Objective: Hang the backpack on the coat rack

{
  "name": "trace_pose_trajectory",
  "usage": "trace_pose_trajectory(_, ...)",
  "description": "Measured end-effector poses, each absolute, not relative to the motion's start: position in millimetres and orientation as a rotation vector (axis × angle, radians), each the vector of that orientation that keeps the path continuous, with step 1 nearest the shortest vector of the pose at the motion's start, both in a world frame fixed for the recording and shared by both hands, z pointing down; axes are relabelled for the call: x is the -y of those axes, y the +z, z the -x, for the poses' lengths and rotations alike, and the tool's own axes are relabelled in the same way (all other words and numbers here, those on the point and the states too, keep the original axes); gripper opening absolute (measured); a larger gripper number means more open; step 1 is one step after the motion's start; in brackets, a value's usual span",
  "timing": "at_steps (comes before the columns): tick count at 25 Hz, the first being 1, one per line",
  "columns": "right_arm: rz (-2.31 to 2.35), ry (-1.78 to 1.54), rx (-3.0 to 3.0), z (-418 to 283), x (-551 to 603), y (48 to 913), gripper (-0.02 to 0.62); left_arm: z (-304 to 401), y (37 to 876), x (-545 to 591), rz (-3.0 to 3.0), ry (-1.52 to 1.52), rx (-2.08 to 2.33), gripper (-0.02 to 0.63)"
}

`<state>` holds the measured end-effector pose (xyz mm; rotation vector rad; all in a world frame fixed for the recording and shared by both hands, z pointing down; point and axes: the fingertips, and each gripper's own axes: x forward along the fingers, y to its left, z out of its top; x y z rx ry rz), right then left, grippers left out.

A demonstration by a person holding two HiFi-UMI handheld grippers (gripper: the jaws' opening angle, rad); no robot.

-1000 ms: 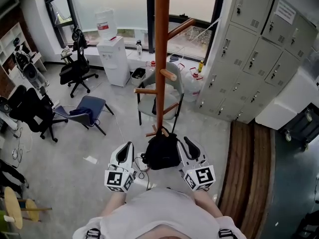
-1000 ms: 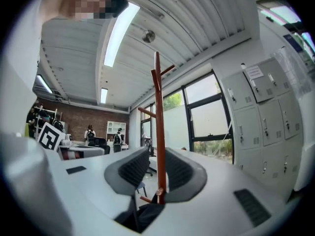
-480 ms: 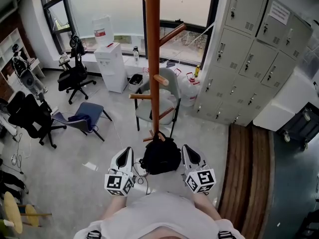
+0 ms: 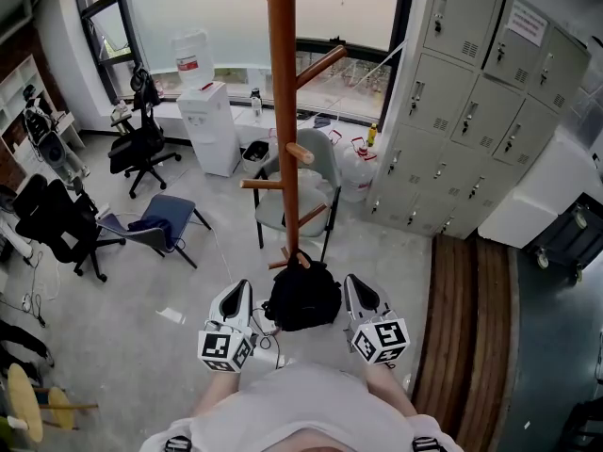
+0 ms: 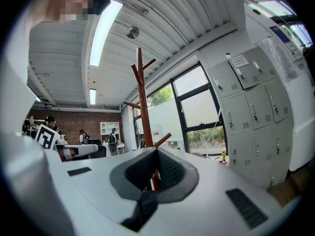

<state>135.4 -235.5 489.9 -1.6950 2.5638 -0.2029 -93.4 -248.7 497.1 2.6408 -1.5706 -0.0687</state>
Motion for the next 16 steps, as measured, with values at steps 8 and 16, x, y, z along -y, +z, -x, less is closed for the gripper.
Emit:
trace_pose_trajectory(8, 1.705, -0.228, -2.568, -132.0, 237.9, 493.0, 0.008, 93.6, 498.2, 250.1, -2.638, -0.070, 1.574, 0.011)
trace_pose_trajectory(16, 1.739, -0.250, -2.559, -134.2, 238.0, 499.5, 0.008, 97.0, 497.2, 251.6, -2.635, -0.075, 1.587, 0.011)
